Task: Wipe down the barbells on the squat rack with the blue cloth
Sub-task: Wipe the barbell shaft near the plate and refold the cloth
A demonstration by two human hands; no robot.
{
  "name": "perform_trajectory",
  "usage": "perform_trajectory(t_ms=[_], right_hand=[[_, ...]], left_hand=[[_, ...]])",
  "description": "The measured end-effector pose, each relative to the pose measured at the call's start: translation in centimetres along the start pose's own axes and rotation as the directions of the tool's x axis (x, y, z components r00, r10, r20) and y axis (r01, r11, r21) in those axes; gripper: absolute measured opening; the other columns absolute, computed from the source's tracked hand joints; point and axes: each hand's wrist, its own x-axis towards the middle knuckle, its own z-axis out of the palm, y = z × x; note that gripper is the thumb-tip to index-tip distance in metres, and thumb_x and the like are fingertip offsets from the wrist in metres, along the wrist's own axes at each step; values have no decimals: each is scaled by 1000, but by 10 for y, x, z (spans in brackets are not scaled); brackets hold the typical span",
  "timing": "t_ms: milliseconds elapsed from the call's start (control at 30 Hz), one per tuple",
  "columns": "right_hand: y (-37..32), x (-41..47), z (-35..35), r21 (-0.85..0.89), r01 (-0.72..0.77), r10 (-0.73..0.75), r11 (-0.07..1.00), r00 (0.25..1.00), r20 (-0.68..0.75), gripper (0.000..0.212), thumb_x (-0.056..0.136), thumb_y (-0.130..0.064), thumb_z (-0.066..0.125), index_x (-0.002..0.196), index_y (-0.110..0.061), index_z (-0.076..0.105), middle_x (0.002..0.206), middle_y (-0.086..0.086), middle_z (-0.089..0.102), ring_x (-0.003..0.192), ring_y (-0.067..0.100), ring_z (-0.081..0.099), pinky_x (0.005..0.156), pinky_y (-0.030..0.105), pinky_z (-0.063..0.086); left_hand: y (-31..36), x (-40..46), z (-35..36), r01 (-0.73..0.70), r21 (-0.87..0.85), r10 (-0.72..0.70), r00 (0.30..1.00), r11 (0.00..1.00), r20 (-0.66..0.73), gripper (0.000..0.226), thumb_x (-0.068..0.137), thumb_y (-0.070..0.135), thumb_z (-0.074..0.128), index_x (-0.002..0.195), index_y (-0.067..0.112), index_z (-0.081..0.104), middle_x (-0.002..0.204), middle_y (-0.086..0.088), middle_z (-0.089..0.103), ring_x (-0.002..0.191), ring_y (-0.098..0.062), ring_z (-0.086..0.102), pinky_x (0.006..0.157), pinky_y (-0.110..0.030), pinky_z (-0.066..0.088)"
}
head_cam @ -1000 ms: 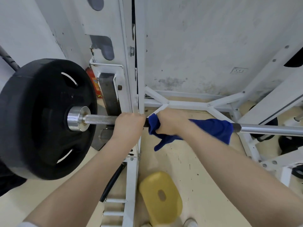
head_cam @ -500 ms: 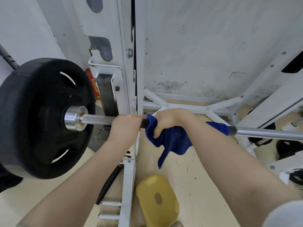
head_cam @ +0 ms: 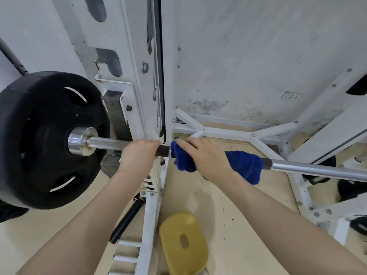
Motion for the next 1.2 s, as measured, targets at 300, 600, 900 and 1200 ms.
perform_trajectory(t_ms=[300,600,900,1200], right_hand=[[77,-75,-30,-4,-442,413,897,836,362,58,73,-73,31,85,-18,44,78,-3,52,76,22,54,67,31,36],[62,-67,-22,69,-545,494,836,801,337,9,90,-17,50,90,-16,40,87,0,48,77,21,48,62,31,36],[-40,36,-9,281,-300,294,912,954,64,57,80,-1,55,135,-13,47,131,15,51,119,34,45,100,46,36],[-51,75,9,190,-428,346,883,870,351,34,99,-40,24,92,-16,47,88,10,59,81,30,57,67,38,42]], left_hand=[[3,0,12,86,-78,-89,995,993,-34,22,79,-1,59,94,15,58,90,-4,62,85,-24,55,59,-33,43],[-6,1,13,12,-69,-17,997,998,-73,22,82,2,58,100,13,60,91,-5,64,83,-26,58,59,-33,44],[-22,4,-4,-36,-246,53,997,969,62,50,86,16,61,130,18,37,123,-2,52,105,-24,54,75,-36,47],[-38,10,-2,-160,-53,163,984,986,70,28,92,38,49,107,14,53,103,-5,63,92,-24,59,66,-32,42]])
